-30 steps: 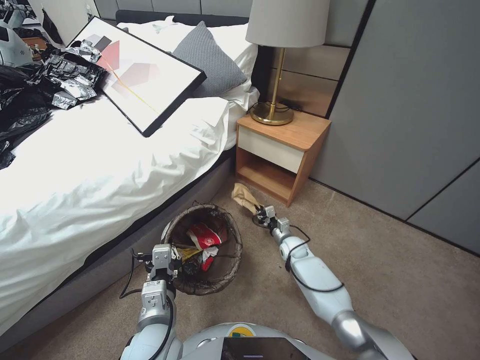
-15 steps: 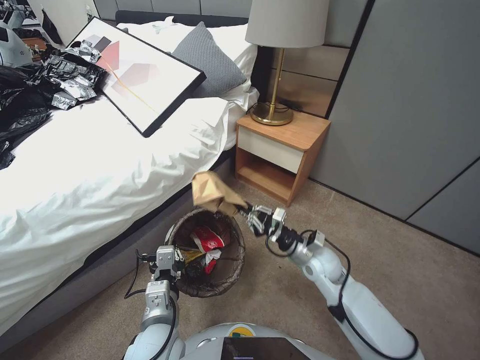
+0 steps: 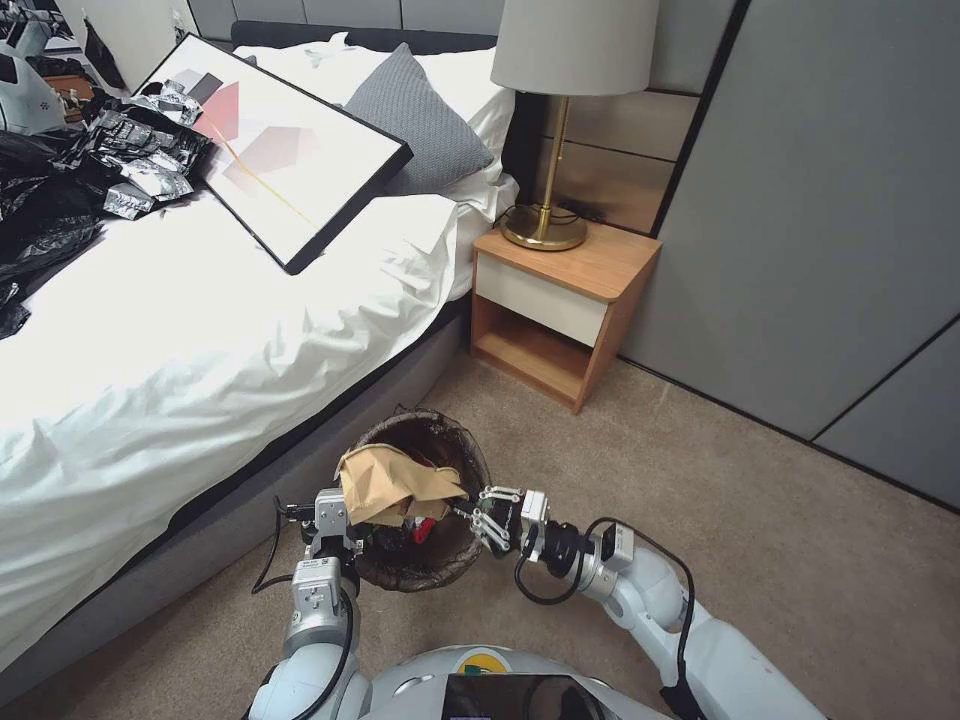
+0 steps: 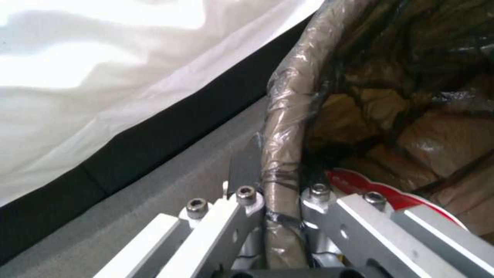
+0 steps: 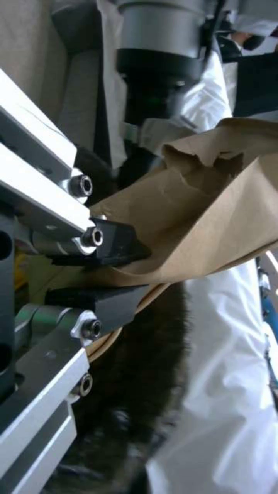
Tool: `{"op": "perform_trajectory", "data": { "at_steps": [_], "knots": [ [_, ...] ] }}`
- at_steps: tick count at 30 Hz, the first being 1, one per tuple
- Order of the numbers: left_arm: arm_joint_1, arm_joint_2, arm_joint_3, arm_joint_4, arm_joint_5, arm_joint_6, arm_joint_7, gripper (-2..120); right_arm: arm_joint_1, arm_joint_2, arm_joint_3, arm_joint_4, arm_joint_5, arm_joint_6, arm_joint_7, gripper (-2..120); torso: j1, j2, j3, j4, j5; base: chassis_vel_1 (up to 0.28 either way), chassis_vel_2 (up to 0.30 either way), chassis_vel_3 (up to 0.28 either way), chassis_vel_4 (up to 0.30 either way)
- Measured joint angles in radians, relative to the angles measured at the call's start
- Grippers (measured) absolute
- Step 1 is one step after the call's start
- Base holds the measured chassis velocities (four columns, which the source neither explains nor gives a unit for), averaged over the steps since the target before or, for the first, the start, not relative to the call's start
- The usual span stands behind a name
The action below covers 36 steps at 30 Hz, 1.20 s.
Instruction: Pick up the trash bin, then pick up the garbage from the floor and place it into the trash bin.
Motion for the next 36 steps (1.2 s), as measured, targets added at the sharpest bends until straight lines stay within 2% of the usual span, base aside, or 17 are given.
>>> {"op": "perform_trajectory", "data": {
  "at_steps": [8, 10, 11, 14, 16, 18, 19, 22, 23, 25, 27, 30, 33, 36],
  "knots": [
    [0.001, -0.001, 0.002, -0.001, 0.0, 0.002, 0.0, 0, 0.007, 0.046, -0.014, -0.072, -0.029, 0.018, 0.005, 8, 0.0, 0.0, 0.0, 0.0, 0.0001, 0.0, 0.0, 0.0, 0.0],
    [0.003, 0.0, 0.0, -0.005, 0.0, 0.002, 0.0, 0, 0.014, 0.053, -0.014, -0.092, -0.041, 0.017, 0.018, 20, 0.0, 0.0, 0.0, 0.0001, 0.0001, 0.0, 0.0, 0.0, 0.0],
    [0.003, 0.0, 0.0, -0.005, 0.0, 0.002, 0.0, 0, 0.014, 0.053, -0.014, -0.092, -0.041, 0.017, 0.018, 20, 0.0, 0.0, 0.0, 0.0001, 0.0001, 0.0, 0.0, 0.0, 0.0],
    [0.003, 0.0, 0.0, -0.007, -0.001, 0.002, 0.0, 0, 0.014, 0.053, -0.017, -0.095, -0.043, 0.016, 0.027, 34, 0.0, 0.0, 0.0, 0.0, 0.0, 0.0, 0.0, 0.0, 0.0],
    [0.003, -0.001, 0.001, -0.007, -0.001, 0.002, 0.001, 0, 0.014, 0.055, -0.019, -0.095, -0.044, 0.016, 0.028, 37, 0.0, 0.0, 0.0, 0.0, 0.0, 0.0, 0.0, 0.0, 0.0],
    [0.002, -0.002, 0.002, -0.007, -0.001, 0.003, 0.001, 0, 0.014, 0.057, -0.022, -0.095, -0.046, 0.015, 0.032, 47, 0.0, 0.0, 0.0, 0.0, 0.0, 0.0, 0.0, 0.0, 0.0],
    [0.002, -0.002, 0.002, -0.007, -0.001, 0.003, 0.001, 0, 0.014, 0.057, -0.022, -0.095, -0.046, 0.015, 0.032, 47, 0.0, 0.0, 0.0, 0.0, 0.0, 0.0, 0.0, 0.0, 0.0],
    [0.003, -0.002, 0.003, -0.007, 0.0, 0.003, 0.001, 0, 0.014, 0.058, -0.024, -0.095, -0.051, 0.014, 0.037, 61, 0.0, 0.0, 0.0, 0.0, 0.0, 0.0, 0.0, 0.0, 0.0],
    [0.003, -0.002, 0.003, -0.007, 0.0, 0.003, 0.001, 0, 0.014, 0.058, -0.024, -0.095, -0.051, 0.014, 0.037, 61, 0.0, 0.0, 0.0, 0.0, 0.0, 0.0, 0.0, 0.0, 0.0],
    [0.005, -0.002, 0.003, -0.008, 0.0, 0.003, 0.0, 0, 0.014, 0.058, -0.024, -0.093, -0.053, 0.014, 0.04, 73, 0.0, 0.0, 0.0, 0.0, 0.0, 0.0, 0.0, 0.0, 0.0],
    [0.005, -0.002, 0.003, -0.009, 0.0, 0.003, 0.0, 0, 0.014, 0.058, -0.024, -0.092, -0.053, 0.014, 0.04, 75, 0.0, 0.0, 0.0, 0.0, 0.0, 0.0, 0.0, 0.0, 0.0],
    [0.005, -0.002, 0.003, -0.01, 0.0, 0.003, 0.0, 0, 0.005, 0.055, -0.024, -0.078, -0.057, 0.017, 0.04, 92, 0.0, 0.0, 0.0, 0.0001, 0.0001, 0.0, 0.0, 0.0, 0.0],
    [0.004, -0.001, 0.002, -0.01, 0.0, 0.003, 0.0, 0, -0.011, 0.046, -0.022, -0.054, -0.063, 0.029, 0.042, 99, 0.0, 0.0, 0.0, 0.0, 0.0001, 0.0, 0.0, 0.0, 0.0],
    [0.002, 0.001, -0.004, -0.009, -0.003, 0.003, 0.0, 0, -0.038, 0.028, -0.004, -0.002, -0.074, 0.052, 0.073, 100, 0.0, 0.0, 0.0, 0.0, 0.0001, 0.0, 0.0, 0.0, 0.0]
  ]
}}
